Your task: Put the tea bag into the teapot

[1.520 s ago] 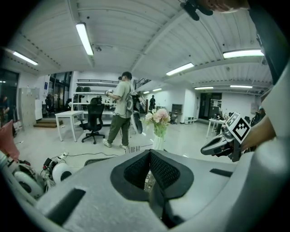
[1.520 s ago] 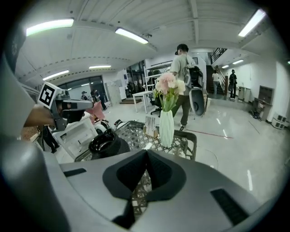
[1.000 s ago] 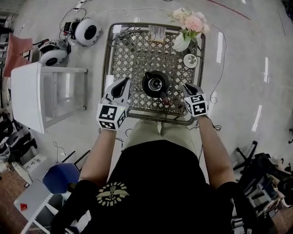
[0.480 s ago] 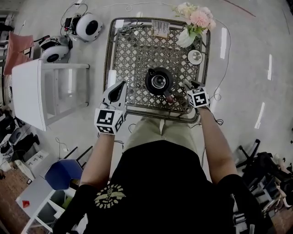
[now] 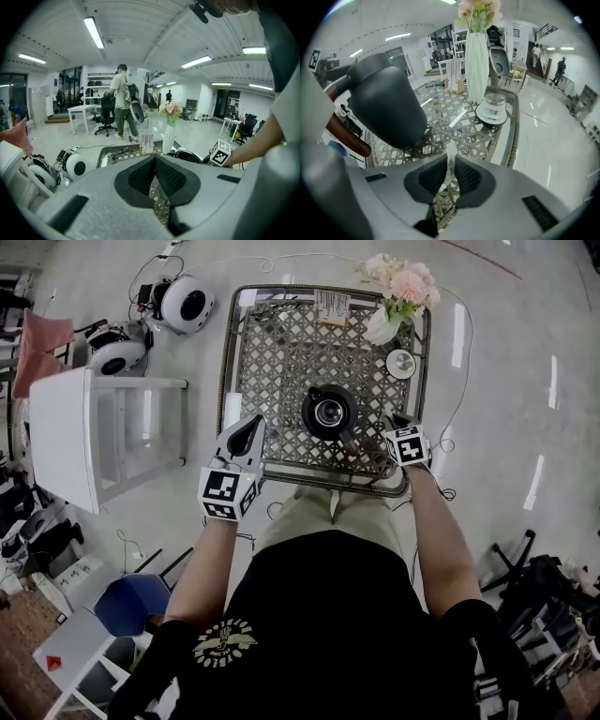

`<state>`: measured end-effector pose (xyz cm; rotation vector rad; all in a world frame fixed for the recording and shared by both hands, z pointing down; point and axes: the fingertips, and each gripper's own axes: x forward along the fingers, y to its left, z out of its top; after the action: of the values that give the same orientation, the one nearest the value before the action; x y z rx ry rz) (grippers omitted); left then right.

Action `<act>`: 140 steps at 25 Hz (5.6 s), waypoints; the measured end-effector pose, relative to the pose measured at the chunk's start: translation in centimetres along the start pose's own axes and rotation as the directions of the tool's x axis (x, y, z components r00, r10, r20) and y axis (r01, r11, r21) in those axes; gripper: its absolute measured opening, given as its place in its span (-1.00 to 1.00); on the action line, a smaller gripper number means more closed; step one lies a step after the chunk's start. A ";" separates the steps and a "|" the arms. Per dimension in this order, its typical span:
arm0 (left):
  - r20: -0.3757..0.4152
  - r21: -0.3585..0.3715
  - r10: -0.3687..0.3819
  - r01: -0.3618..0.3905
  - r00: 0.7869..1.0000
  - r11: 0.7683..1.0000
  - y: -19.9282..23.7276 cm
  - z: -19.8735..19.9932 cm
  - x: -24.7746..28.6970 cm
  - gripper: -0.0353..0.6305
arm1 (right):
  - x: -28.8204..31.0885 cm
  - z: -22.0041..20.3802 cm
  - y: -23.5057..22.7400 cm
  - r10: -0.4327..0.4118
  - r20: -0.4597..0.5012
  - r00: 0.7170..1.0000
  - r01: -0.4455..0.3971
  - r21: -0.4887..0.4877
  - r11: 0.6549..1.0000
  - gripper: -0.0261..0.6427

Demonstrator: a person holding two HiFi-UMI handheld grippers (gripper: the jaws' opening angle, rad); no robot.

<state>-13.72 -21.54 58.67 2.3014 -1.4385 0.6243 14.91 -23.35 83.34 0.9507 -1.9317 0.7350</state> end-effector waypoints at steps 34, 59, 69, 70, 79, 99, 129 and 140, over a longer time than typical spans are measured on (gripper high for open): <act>0.171 -0.016 -0.091 0.095 0.981 0.995 -1.2 10.3 -1.2 -0.90 | -21.4 9.5 1.2 -0.071 0.366 0.928 0.042 0.086 0.995 -0.78; 0.204 -0.026 -0.012 0.018 0.979 0.999 2.7 10.1 -3.3 -0.90 | -28.2 20.2 6.8 0.059 0.678 0.733 -0.010 -0.076 0.997 -0.78; 0.194 -0.044 0.022 -0.014 0.981 0.999 4.9 9.1 -4.6 -0.90 | -27.0 22.6 10.2 0.130 0.677 0.724 -0.050 -0.137 0.989 -0.78; 0.193 -0.046 0.025 -0.016 0.981 0.999 5.2 9.0 -4.8 -0.90 | -26.8 22.8 10.6 0.137 0.676 0.724 -0.054 -0.143 0.988 -0.78; 0.203 -0.057 0.039 -0.028 0.978 0.998 7.1 8.3 -5.9 -0.90 | -26.0 23.8 15.1 0.212 0.661 0.720 -0.087 -0.217 0.972 -0.78; 0.212 -0.034 -0.030 0.038 0.977 0.999 7.4 8.6 -5.3 -0.90 | -25.9 24.3 16.5 0.202 0.666 0.718 -0.090 -0.200 0.976 -0.67; 0.287 0.070 -0.160 0.146 0.944 0.987 -0.8 14.6 -0.7 -0.90 | -32.0 20.9 8.0 0.067 0.731 0.679 0.024 -0.113 0.993 -0.89; 0.295 0.065 -0.123 0.109 0.947 0.992 -2.7 15.2 -1.1 -0.90 | -33.4 19.3 5.2 0.080 0.737 0.672 0.003 -0.110 0.994 -0.89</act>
<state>-8.98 -27.39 45.19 2.5831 -1.4116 0.2866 14.42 -24.11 44.39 1.2743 -2.6736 0.2501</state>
